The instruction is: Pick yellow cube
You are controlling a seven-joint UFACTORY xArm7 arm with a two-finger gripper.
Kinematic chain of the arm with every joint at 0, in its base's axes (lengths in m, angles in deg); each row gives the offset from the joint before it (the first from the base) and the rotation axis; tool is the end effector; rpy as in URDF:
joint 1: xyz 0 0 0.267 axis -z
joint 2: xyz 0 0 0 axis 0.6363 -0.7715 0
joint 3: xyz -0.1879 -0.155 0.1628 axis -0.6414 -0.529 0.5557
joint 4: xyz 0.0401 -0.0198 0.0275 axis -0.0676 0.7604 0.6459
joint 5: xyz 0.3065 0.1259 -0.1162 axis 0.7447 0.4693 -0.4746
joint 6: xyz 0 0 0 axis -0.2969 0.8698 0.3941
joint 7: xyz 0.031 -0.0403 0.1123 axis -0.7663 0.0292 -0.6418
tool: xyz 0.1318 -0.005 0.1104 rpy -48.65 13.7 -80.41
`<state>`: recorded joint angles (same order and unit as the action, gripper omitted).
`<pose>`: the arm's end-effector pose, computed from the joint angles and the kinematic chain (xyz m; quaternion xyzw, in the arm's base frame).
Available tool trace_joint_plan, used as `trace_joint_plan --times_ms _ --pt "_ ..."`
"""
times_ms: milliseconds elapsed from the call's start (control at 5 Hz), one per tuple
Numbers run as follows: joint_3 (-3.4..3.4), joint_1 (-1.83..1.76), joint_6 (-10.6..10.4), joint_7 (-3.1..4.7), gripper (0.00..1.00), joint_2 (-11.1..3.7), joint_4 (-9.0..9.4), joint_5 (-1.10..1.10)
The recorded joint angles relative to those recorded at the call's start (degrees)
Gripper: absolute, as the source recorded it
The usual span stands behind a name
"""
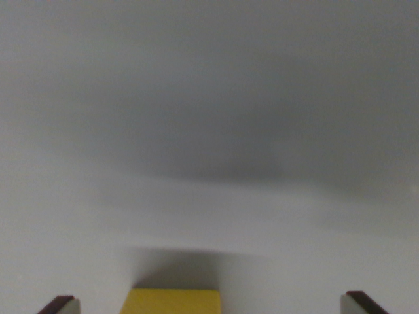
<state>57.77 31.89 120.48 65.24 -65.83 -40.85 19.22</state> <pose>0.4147 0.1067 0.0578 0.9984 0.0311 -0.0470 0.0091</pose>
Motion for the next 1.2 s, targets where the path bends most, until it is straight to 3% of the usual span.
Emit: trace_joint_plan --times_ms 200,400,600,800,1000,1200 --pt "0.00 0.00 0.0 0.00 0.00 0.00 0.00 0.00" --pt "0.23 -0.32 -1.9 -0.48 0.00 -0.31 1.63 -0.05" --pt "0.23 -0.32 -1.9 -0.48 0.00 -0.31 1.63 -0.05" --pt "0.46 -0.62 -3.6 -0.94 0.00 -0.60 3.16 -0.09" --pt "0.46 -0.62 -3.6 -0.94 0.00 -0.60 3.16 -0.09" --pt "0.65 -0.88 -5.1 -1.33 0.00 -0.85 4.49 -0.13"
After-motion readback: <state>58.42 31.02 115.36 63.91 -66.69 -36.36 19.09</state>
